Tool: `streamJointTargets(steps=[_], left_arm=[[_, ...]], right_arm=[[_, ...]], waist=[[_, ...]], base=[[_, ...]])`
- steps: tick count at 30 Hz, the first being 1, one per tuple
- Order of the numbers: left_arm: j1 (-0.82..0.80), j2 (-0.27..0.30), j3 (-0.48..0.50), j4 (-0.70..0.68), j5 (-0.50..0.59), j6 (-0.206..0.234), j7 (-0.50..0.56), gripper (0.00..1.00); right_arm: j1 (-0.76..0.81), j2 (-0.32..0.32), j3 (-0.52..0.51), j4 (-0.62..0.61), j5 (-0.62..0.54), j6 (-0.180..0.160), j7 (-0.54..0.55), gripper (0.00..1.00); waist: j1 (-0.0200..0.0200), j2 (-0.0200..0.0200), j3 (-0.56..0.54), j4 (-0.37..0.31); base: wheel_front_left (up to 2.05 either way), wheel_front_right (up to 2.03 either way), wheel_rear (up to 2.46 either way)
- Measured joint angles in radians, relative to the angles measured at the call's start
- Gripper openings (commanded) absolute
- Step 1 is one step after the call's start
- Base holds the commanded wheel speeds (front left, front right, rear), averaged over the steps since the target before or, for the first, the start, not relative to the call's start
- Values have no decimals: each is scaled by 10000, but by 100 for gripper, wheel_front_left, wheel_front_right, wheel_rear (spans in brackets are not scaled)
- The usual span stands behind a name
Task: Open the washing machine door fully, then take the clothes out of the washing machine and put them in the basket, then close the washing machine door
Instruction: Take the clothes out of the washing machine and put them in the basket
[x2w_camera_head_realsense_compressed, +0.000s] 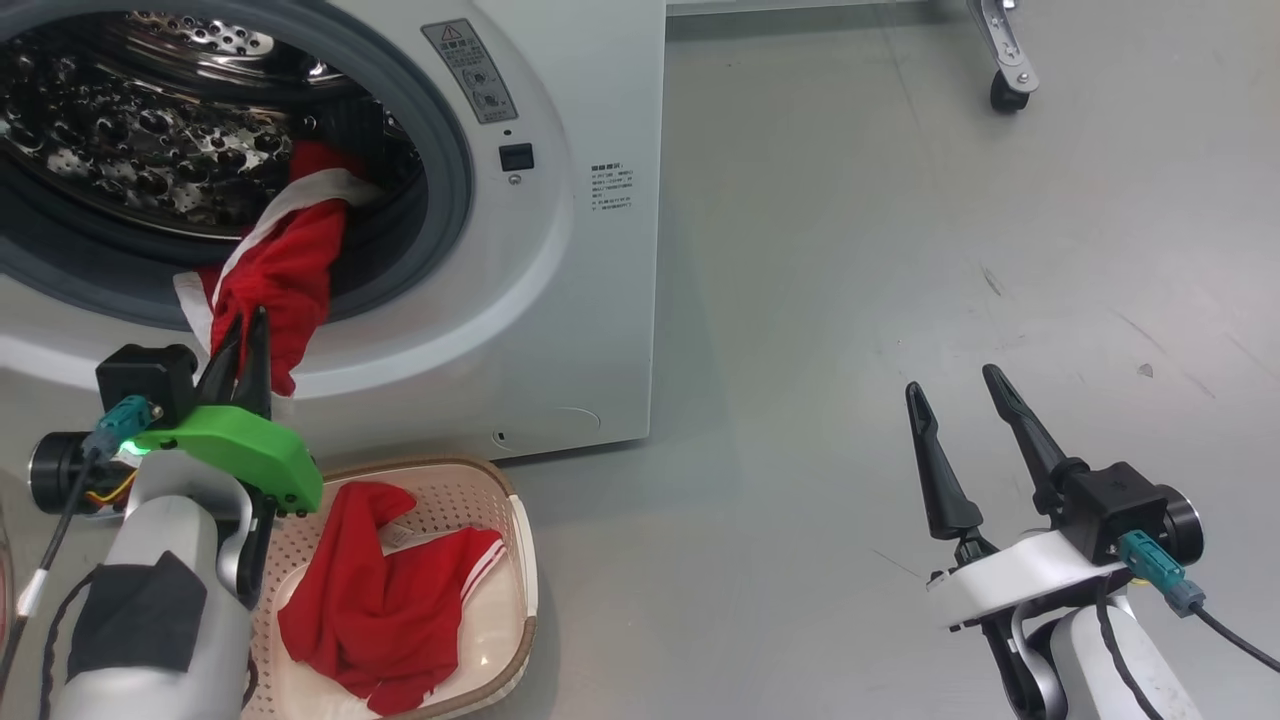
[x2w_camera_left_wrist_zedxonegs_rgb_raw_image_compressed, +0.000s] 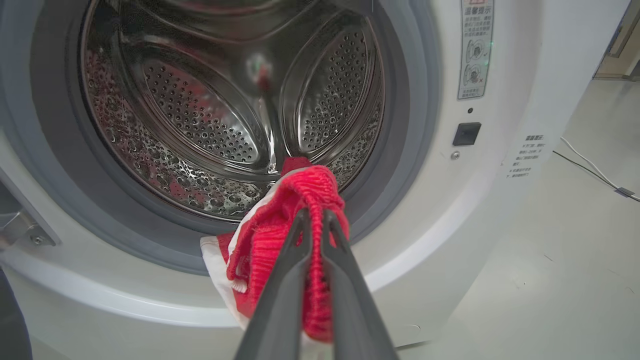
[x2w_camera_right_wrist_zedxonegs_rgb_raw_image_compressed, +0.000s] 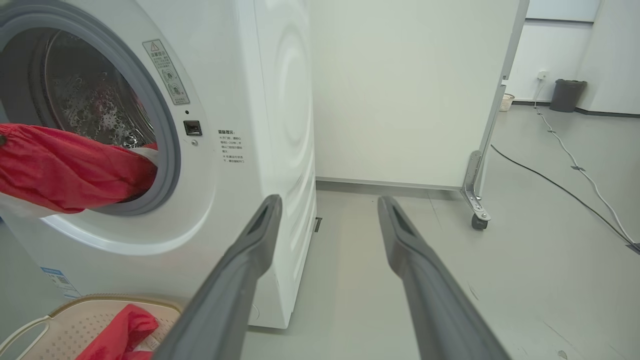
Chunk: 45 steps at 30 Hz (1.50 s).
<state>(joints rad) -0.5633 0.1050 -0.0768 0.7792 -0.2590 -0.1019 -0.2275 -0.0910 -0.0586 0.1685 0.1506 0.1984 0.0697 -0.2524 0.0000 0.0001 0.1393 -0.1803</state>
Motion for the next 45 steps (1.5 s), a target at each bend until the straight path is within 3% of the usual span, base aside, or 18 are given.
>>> streamJointTargets(steps=[26, 37, 45], left_arm=[[980, -221, 418, -4627, 320, 355, -247, 0], [2225, -276, 21, -4498, 407, 360, -226, 0], [2613, -280, -272, -4140, 437, 351, 420, 0]], right_arm=[[267, -36, 4, -10, -107, 113, 0, 100], [379, -38, 75, -81, -151, 165, 0, 100], [374, -36, 132, -194, -150, 176, 0, 100]], waist=[[0, 0, -449, 144], [0, 0, -361, 140], [0, 0, 9, 72]], base=[[0, 0, 0], [0, 0, 0], [0, 0, 0]])
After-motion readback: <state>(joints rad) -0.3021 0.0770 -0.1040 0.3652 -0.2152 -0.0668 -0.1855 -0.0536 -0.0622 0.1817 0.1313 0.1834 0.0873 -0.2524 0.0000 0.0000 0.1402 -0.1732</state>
